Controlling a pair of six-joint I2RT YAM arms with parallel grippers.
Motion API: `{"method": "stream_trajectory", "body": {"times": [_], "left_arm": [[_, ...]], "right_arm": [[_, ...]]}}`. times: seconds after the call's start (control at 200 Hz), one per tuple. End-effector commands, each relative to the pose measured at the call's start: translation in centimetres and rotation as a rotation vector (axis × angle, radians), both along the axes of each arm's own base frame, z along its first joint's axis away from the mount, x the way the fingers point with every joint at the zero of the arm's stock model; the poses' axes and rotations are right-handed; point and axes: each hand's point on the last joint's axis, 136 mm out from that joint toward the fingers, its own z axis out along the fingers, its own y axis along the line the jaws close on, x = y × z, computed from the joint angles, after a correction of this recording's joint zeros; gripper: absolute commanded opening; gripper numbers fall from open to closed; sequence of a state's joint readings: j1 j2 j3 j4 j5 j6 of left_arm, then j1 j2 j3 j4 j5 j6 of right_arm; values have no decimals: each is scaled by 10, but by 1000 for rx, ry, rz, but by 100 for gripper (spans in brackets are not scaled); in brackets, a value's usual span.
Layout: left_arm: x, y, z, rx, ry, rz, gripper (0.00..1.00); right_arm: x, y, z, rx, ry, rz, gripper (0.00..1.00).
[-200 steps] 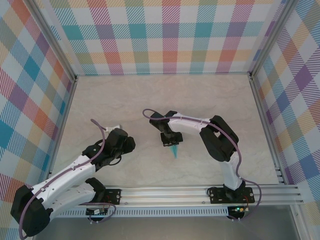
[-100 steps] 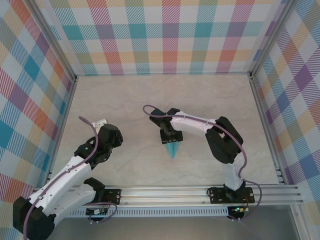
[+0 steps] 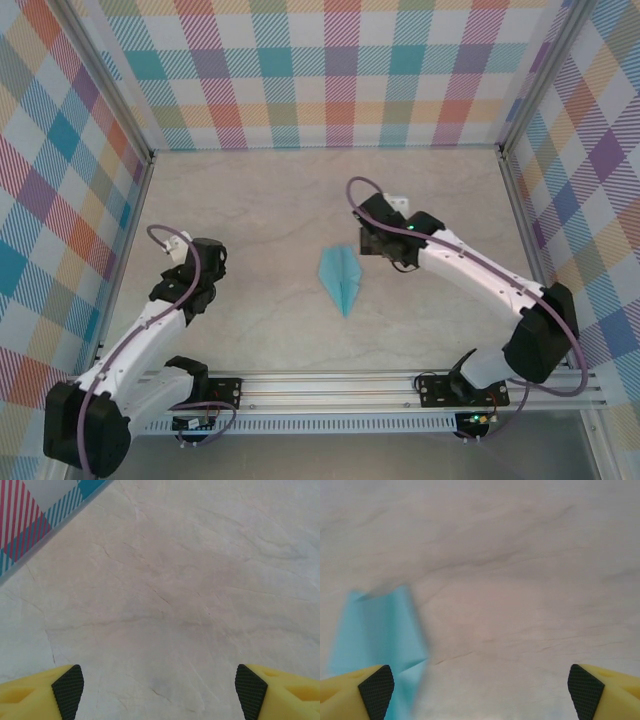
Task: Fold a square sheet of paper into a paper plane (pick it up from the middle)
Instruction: Reset both arms
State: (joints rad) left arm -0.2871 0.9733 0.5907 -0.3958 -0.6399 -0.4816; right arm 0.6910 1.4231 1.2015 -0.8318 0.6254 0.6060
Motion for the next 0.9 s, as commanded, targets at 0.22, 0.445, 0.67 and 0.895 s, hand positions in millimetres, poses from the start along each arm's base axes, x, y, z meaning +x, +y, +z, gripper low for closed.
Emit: {"method": "stream_trajectory", "body": {"times": [0.22,0.445,0.67,0.895], "left_arm": [[59,6,-10,231,-113,-106,88],[86,-9,-20,198,-187,-243,91],[108,-24,-27,159,-219,-372,91],[115,-37,-47,99,-264,-452,100]], "right_arm": [[47,-119,-59,-179,-160,-133,100],[96,-115,-83,-66,-364,-6,100],[83,-91,-72,-5,-463,216,95],[84,-106,-71,74,-575,221,97]]}}
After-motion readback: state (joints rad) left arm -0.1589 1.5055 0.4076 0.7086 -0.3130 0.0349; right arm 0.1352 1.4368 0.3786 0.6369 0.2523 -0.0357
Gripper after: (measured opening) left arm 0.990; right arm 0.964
